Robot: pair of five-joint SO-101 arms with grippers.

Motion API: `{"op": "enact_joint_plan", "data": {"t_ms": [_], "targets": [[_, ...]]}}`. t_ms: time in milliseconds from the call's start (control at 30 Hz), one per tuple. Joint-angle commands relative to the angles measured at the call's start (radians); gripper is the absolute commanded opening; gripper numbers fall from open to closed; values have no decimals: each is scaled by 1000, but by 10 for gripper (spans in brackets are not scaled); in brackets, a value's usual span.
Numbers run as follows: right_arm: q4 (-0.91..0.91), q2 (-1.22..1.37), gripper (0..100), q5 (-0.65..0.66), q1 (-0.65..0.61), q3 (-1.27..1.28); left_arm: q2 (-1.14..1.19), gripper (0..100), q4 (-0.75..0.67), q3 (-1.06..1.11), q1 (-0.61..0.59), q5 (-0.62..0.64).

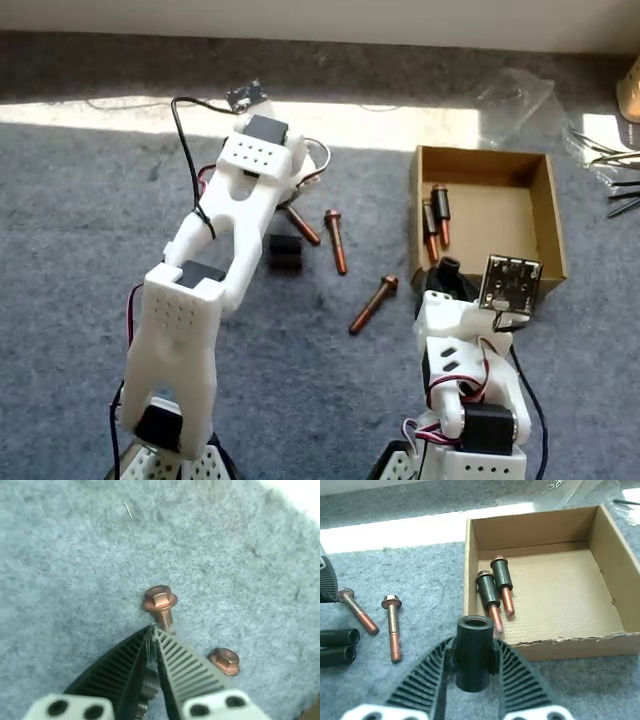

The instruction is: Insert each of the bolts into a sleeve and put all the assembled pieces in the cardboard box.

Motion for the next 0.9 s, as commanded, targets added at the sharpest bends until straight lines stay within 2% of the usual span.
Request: {"op": "enact_joint_plan", "data": {"t_ms": [0, 333, 600, 700, 867], "targets": [[-36, -10, 4, -2, 7, -13, -19, 8, 0, -35, -7, 32], [-36, -10, 4, -2, 7, -13, -18, 13, -5, -30, -4, 37], [-36, -10, 4, -2, 7, -13, 21, 245, -5, -28, 4, 37], [-36, -10, 4, -2, 7, -13, 65, 239, -23, -30, 4, 37], [-36, -10, 4, -2, 7, -13, 90, 166, -32, -30, -2, 37]]}}
